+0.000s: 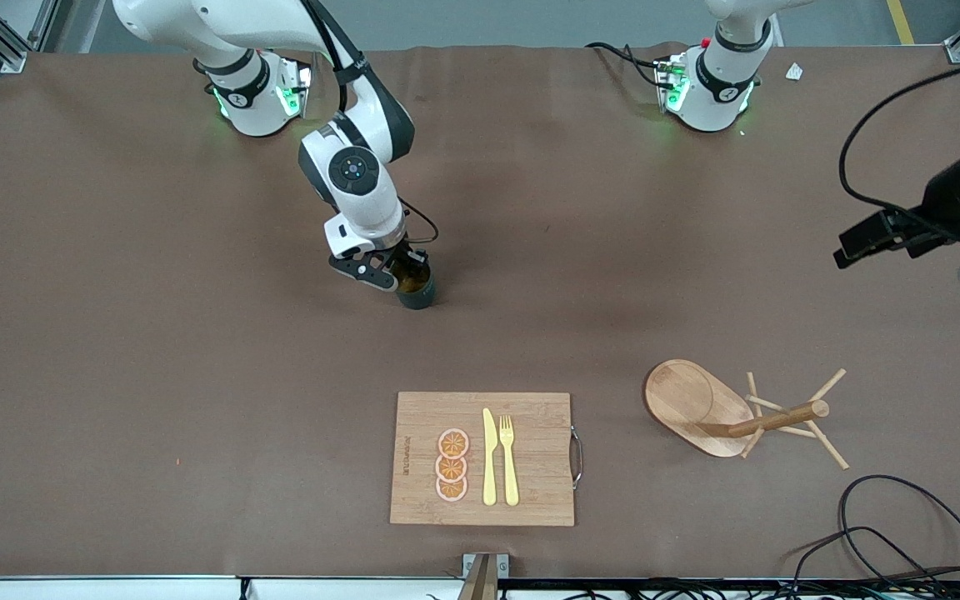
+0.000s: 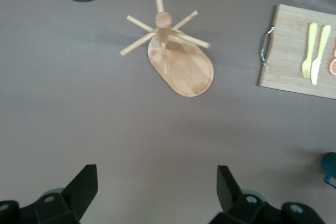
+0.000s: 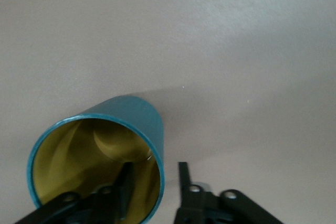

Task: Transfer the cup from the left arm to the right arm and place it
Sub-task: 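Close the right gripper on the teal mug rim, then carry the teal mug with the right gripper away from the board, then lower the mug onto the table and open the right gripper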

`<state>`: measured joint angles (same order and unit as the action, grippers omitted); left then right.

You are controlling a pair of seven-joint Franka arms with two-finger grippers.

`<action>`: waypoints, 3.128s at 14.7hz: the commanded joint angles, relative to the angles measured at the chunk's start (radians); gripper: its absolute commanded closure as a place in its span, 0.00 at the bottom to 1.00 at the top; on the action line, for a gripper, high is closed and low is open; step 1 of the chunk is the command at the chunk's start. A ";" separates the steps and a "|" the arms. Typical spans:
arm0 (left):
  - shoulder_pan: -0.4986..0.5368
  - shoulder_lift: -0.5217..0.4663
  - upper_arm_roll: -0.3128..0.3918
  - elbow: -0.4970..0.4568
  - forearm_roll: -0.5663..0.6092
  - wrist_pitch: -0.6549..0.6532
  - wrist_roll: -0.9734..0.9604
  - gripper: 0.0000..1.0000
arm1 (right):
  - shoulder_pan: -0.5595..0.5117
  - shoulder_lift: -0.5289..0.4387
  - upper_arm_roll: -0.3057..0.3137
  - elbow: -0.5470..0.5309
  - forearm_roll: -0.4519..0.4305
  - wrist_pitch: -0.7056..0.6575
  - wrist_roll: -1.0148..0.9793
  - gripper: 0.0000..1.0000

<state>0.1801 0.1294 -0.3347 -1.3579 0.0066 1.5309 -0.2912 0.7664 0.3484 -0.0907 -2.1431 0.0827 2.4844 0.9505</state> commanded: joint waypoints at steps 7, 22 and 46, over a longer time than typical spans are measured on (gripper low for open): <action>-0.206 -0.143 0.224 -0.099 -0.010 -0.043 0.127 0.00 | -0.157 -0.066 -0.012 0.052 -0.007 -0.193 -0.727 1.00; -0.192 -0.177 0.223 -0.132 -0.026 -0.072 0.144 0.00 | -0.723 -0.131 -0.012 -0.021 -0.096 -0.182 -2.148 1.00; -0.191 -0.156 0.224 -0.130 -0.022 -0.064 0.144 0.00 | -0.805 -0.157 -0.004 -0.031 -0.098 -0.253 -2.059 0.00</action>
<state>-0.0156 -0.0236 -0.1129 -1.4875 0.0005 1.4611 -0.1647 -0.0456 0.2523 -0.1087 -2.2247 -0.0015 2.3659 -1.2206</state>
